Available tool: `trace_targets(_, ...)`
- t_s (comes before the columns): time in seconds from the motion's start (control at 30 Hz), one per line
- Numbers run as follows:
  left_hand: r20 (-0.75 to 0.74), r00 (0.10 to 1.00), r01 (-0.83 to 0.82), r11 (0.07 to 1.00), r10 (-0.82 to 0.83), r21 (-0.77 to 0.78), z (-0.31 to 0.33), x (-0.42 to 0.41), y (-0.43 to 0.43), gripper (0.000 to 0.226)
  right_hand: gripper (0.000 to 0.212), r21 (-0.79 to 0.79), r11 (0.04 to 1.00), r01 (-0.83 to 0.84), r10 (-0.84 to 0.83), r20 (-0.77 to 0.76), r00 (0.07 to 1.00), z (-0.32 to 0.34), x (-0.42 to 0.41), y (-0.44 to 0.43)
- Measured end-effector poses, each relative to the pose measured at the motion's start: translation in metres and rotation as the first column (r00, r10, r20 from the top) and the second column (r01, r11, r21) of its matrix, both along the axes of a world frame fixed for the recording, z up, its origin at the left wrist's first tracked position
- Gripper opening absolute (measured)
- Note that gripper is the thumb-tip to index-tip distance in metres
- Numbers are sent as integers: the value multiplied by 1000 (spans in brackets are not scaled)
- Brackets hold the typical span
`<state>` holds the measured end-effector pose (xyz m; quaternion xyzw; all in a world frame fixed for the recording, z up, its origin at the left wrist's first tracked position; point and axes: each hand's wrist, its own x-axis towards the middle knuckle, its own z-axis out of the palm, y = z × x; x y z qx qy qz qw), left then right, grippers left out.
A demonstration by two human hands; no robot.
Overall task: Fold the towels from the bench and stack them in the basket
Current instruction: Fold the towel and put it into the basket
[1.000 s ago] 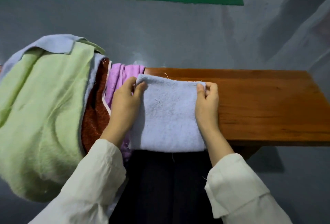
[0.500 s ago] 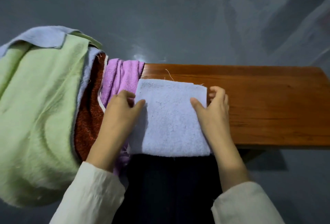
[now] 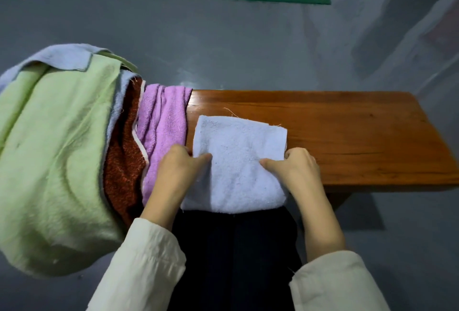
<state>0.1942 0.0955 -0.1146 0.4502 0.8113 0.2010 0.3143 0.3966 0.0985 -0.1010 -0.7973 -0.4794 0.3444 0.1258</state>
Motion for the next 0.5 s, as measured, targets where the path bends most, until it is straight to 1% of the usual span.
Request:
trace_targets(0.03, 2, 1000, 18, 1000, -18, -24, -1, 2, 1, 39, 38, 10, 999, 33, -33, -40, 999, -1, 1, -1)
trace_targets(0.07, -4, 999, 41, 998, -41, -50, 0, 4, 1, 42, 38, 17, 997, 81, -79, -113, 990, -1, 1, -2)
trace_targets(0.1, -9, 998, 65, 995, -66, -73, 1, 6, 2, 45, 39, 9, 989, 145, -138, -239, 961, -1, 1, -3)
trace_targets(0.13, -9, 996, 91, 992, -92, -85, 3, 8, 2, 47, 39, -32, 979, 202, -198, -391, 899, 1, 0, -6)
trace_targets(0.17, -2, 994, 111, 990, -112, -83, 3, 8, 3, 47, 38, -96, 968, 231, -247, -524, 816, 2, 0, -8)
trace_targets(0.2, 12, 992, 125, 990, -125, -68, 6, 9, 3, 46, 34, -151, 963, 224, -269, -613, 743, 3, -1, -11)
trace_targets(0.27, 88, 988, 129, 992, -127, -14, 9, 8, 1, 41, 23, -165, 969, 185, -247, -709, 660, 3, -4, -17)
trace_targets(0.33, 183, 977, 99, 992, -111, 75, 11, 8, -4, 33, 14, -97, 975, 199, -199, -777, 598, 2, -7, -21)
trace_targets(0.37, 204, 973, 83, 989, -107, 122, 13, 9, -7, 28, 11, -55, 975, 216, -173, -800, 574, 3, -8, -23)
trace_targets(0.43, 208, 970, 75, 972, -122, 221, 15, 10, -13, 23, 9, 23, 964, 264, -131, -825, 550, 4, -7, -27)
trace_targets(0.5, 197, 967, 96, 946, -163, 311, 17, 10, -18, 19, 14, 102, 946, 307, -89, -830, 550, 7, -4, -32)
